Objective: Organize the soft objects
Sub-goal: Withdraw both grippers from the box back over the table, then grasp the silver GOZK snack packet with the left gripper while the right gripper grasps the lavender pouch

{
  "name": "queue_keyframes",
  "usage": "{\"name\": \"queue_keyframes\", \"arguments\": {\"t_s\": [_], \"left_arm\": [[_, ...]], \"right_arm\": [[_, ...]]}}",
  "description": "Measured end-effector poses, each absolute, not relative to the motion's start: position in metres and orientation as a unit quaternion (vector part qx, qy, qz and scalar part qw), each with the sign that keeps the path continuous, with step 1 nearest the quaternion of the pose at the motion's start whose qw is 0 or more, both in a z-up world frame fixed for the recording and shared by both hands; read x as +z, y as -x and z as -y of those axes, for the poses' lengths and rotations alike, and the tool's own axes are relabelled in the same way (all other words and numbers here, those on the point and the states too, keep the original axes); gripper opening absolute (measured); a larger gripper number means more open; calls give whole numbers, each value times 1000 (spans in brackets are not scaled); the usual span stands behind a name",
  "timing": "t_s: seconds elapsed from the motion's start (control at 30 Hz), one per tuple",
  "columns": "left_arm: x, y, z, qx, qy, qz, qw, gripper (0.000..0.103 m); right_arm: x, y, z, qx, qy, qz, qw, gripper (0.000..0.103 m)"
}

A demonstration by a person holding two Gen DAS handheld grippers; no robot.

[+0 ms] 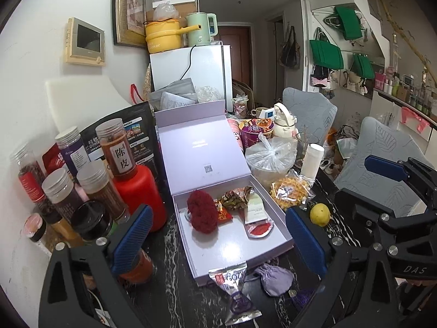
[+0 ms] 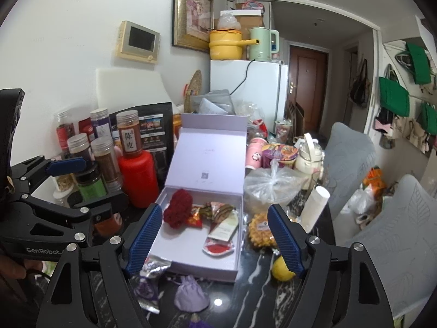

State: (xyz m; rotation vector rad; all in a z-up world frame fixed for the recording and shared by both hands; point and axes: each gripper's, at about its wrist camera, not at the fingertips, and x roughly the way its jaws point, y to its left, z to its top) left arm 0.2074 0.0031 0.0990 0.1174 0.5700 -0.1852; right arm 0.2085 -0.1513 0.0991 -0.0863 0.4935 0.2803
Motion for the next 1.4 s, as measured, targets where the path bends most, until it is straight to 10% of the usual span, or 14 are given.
{"name": "queue_keyframes", "arguments": {"t_s": [1.4], "left_arm": [[-17, -129, -9, -129, -8, -394, 910, 99]], "right_arm": [[-24, -109, 167, 141, -24, -335, 931, 82]]}}
